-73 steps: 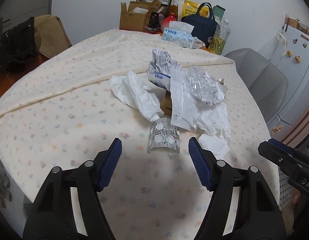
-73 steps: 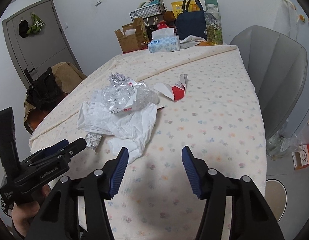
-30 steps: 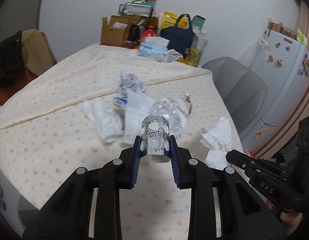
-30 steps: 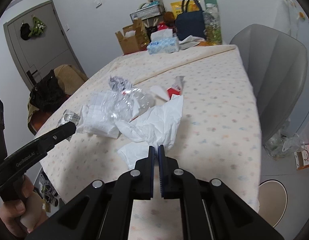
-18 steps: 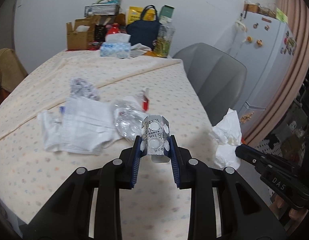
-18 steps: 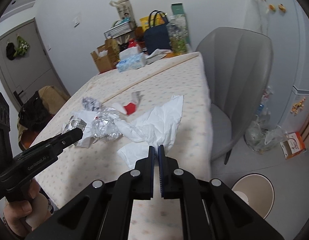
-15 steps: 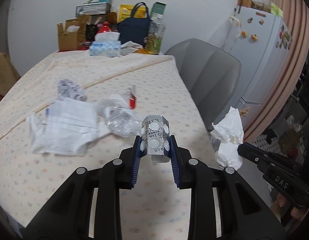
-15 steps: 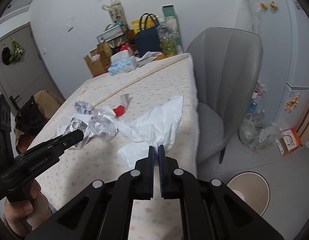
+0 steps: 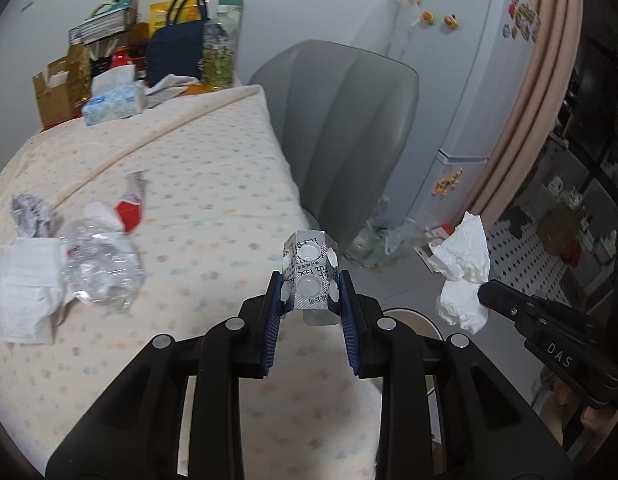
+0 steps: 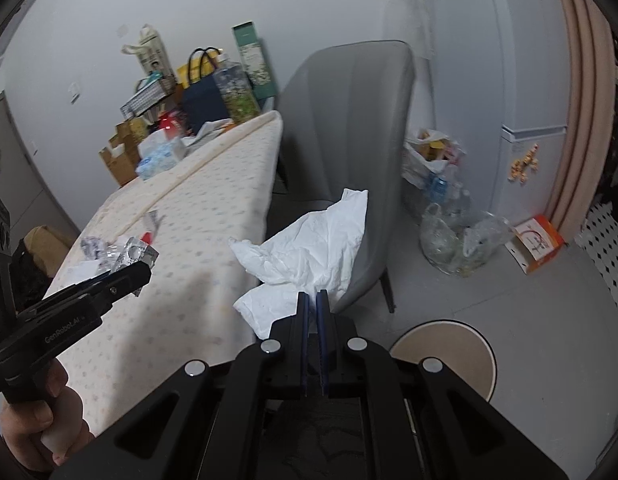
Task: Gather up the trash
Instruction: 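Carry the blister pack and tissue in both grippers over the beige bin, then open both grippers to drop the blister pack and tissue into the bin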
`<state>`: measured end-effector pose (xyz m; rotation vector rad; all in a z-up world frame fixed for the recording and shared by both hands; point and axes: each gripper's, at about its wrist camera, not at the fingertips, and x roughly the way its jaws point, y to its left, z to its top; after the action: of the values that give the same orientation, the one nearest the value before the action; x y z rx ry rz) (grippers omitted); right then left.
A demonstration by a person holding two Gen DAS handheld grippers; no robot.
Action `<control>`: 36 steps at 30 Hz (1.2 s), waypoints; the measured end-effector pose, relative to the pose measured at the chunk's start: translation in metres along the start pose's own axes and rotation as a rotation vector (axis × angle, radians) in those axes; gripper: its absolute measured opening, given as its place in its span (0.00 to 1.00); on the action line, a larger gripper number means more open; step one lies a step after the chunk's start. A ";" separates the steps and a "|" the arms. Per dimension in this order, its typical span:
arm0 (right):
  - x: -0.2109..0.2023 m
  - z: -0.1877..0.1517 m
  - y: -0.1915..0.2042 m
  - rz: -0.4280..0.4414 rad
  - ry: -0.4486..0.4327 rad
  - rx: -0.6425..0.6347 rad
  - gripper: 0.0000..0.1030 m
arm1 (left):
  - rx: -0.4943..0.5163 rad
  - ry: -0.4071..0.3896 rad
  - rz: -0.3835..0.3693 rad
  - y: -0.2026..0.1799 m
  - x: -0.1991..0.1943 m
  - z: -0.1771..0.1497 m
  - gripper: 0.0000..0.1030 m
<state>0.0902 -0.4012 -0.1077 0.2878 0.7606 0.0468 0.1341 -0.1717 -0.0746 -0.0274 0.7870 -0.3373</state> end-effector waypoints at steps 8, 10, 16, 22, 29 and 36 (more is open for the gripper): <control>0.020 -0.013 -0.061 -0.068 0.040 0.087 0.05 | 0.077 0.085 -0.046 -0.051 0.055 0.000 0.27; 0.028 -0.019 -0.075 -0.082 0.059 0.110 0.05 | 0.086 0.107 -0.058 -0.062 0.068 -0.001 0.27; 0.055 -0.033 -0.116 -0.119 0.110 0.179 0.06 | 0.098 0.168 -0.082 -0.088 0.104 -0.003 0.27; 0.090 -0.050 -0.155 -0.146 0.163 0.255 0.09 | 0.113 0.210 -0.094 -0.107 0.128 -0.004 0.27; 0.101 -0.069 -0.186 -0.155 0.171 0.318 0.60 | 0.133 0.255 -0.100 -0.123 0.147 -0.014 0.27; 0.068 -0.073 -0.206 -0.220 0.160 0.319 0.60 | 0.159 0.295 -0.131 -0.149 0.163 -0.022 0.27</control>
<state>0.0765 -0.5718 -0.2599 0.5061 0.9559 -0.2649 0.1828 -0.3609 -0.1802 0.1227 1.0503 -0.5348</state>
